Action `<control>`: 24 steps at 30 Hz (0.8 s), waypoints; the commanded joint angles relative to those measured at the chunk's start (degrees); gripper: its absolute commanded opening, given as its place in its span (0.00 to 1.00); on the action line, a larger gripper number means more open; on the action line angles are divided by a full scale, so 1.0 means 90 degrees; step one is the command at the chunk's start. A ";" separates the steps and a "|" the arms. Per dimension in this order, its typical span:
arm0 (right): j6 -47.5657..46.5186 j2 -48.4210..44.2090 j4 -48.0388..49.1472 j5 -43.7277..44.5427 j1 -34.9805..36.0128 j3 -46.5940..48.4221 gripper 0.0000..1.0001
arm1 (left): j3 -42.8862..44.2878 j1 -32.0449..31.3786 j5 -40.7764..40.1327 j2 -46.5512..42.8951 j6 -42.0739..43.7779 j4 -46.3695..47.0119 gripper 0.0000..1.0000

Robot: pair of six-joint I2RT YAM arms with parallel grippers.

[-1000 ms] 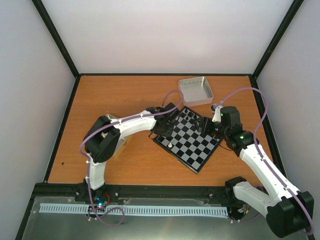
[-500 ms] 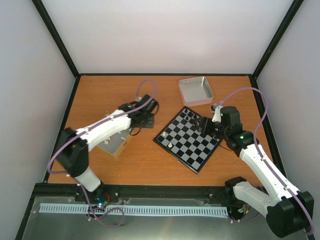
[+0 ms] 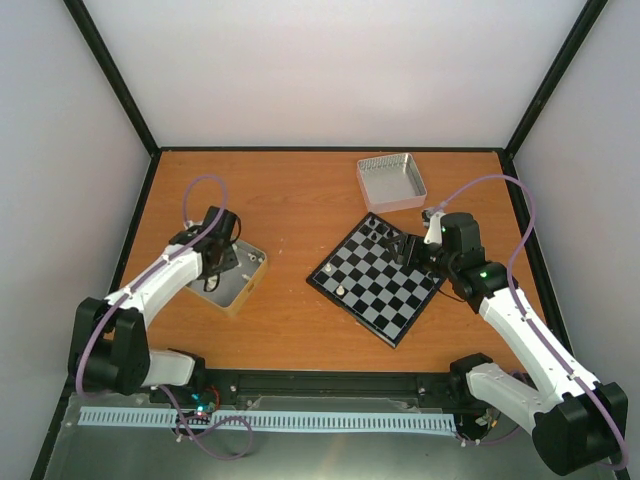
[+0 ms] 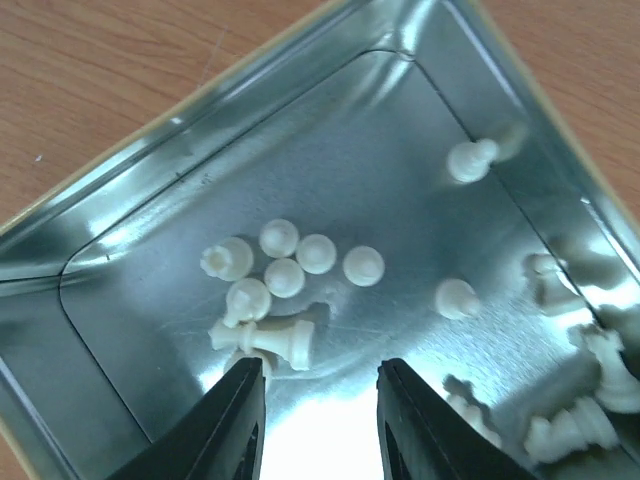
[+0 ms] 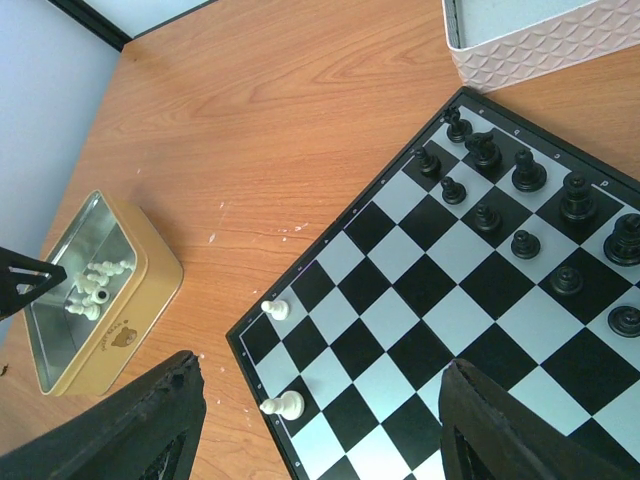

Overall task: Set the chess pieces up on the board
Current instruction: Pick up the chess piece from the storage box.

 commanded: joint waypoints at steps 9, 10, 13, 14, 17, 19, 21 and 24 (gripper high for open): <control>-0.0024 -0.0034 -0.0006 0.0016 0.0047 0.0066 0.64 | 0.0024 0.0494 0.0626 0.0694 0.0259 0.1084 0.18; -0.0024 -0.0035 -0.0007 0.0015 0.0046 0.0066 0.64 | 0.0066 0.0495 0.0626 0.0792 0.0254 0.1088 0.19; -0.0033 -0.0044 -0.0027 0.0024 0.0050 0.0076 0.64 | 0.0130 0.0502 0.0447 0.1017 0.0216 0.1059 0.25; -0.0039 -0.0045 -0.0025 0.0032 0.0051 0.0077 0.64 | 0.0124 0.0514 0.0439 0.1063 0.0230 0.1101 0.25; -0.0053 -0.0040 -0.0028 0.0045 0.0044 0.0074 0.64 | 0.0129 0.0524 0.0464 0.1170 0.0252 0.1204 0.26; -0.0053 -0.0026 -0.0036 0.0051 0.0045 0.0069 0.64 | 0.0131 0.0542 0.0501 0.1261 0.0291 0.1269 0.27; -0.0048 -0.0025 -0.0028 0.0053 0.0046 0.0062 0.64 | 0.0146 0.0571 0.0598 0.1372 0.0343 0.1343 0.26; -0.0059 -0.0025 -0.0033 0.0060 0.0050 0.0051 0.64 | 0.0169 0.0582 0.0635 0.1506 0.0396 0.1399 0.25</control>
